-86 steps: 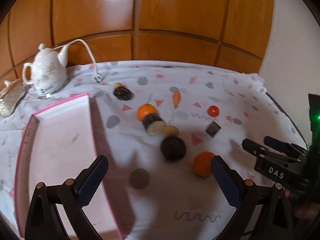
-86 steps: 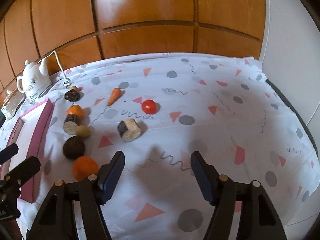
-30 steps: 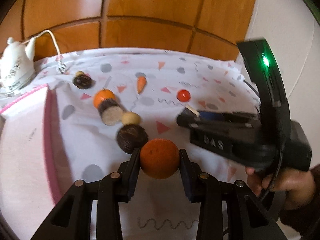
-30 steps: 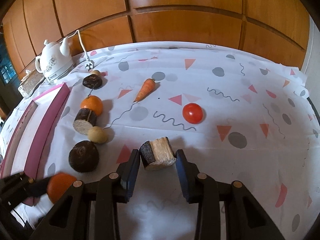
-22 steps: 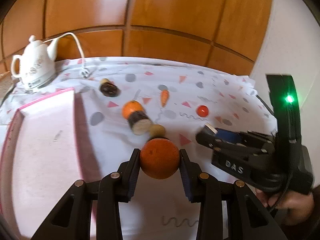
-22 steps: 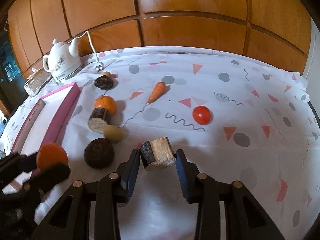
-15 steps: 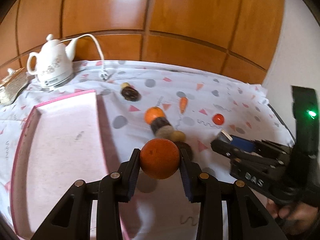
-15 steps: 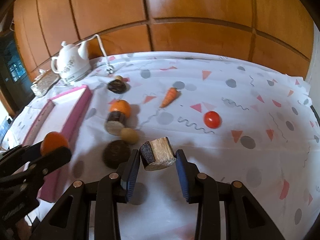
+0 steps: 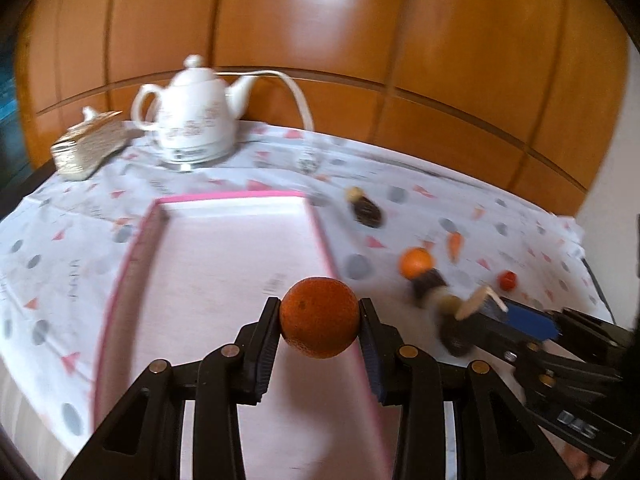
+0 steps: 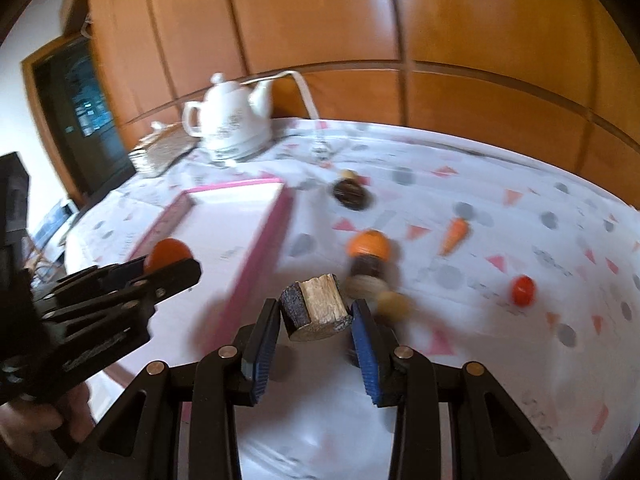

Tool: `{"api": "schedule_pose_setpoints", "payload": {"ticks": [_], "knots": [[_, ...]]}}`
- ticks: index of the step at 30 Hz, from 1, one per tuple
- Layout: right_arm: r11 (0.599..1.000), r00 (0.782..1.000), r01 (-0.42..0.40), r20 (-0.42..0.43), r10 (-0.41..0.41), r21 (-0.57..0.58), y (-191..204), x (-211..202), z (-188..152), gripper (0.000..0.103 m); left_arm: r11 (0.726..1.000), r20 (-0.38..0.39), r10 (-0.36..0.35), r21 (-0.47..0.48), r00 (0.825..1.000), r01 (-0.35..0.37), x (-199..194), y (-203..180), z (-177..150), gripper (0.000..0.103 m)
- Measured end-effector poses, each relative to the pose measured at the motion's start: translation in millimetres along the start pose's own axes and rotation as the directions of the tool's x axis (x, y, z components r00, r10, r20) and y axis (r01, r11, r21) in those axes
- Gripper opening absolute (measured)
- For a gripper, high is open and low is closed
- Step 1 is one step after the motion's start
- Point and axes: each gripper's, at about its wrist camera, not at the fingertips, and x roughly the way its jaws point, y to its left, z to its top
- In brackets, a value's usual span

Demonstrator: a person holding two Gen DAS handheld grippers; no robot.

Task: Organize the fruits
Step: 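Carry the orange into the pink tray with the left tool while the right tool drops the log slice there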

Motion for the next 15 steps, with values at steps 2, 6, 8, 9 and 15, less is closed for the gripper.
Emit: {"api": "schedule_pose_setpoints", "payload": {"ticks": [2, 6, 8, 9, 15], "knots": [[0.999, 0.999, -0.045, -0.005, 0.045, -0.026, 15, 5, 8, 0.037, 0.999, 0.002, 0.031, -0.031, 1.0, -0.031, 0, 16, 3, 0.038], [0.991, 0.995, -0.105, -0.013, 0.104, -0.089, 43, 15, 17, 0.037, 0.992, -0.007, 0.095, -0.087, 0.995, -0.095, 4, 47, 4, 0.038], [0.987, 0.993, -0.115, -0.019, 0.113, -0.11, 53, 21, 19, 0.037, 0.986, -0.012, 0.125, -0.107, 0.992, -0.126, 5, 61, 3, 0.038], [0.986, 0.993, -0.121, -0.023, 0.119, -0.117, 58, 25, 20, 0.037, 0.985, -0.013, 0.132, -0.11, 0.991, -0.133, 5, 63, 3, 0.038], [0.98, 0.987, -0.153, -0.068, 0.146, -0.124, 79, 51, 28, 0.037, 0.977, -0.034, 0.168, -0.129, 0.985, -0.171, 13, 80, 6, 0.039]]}}
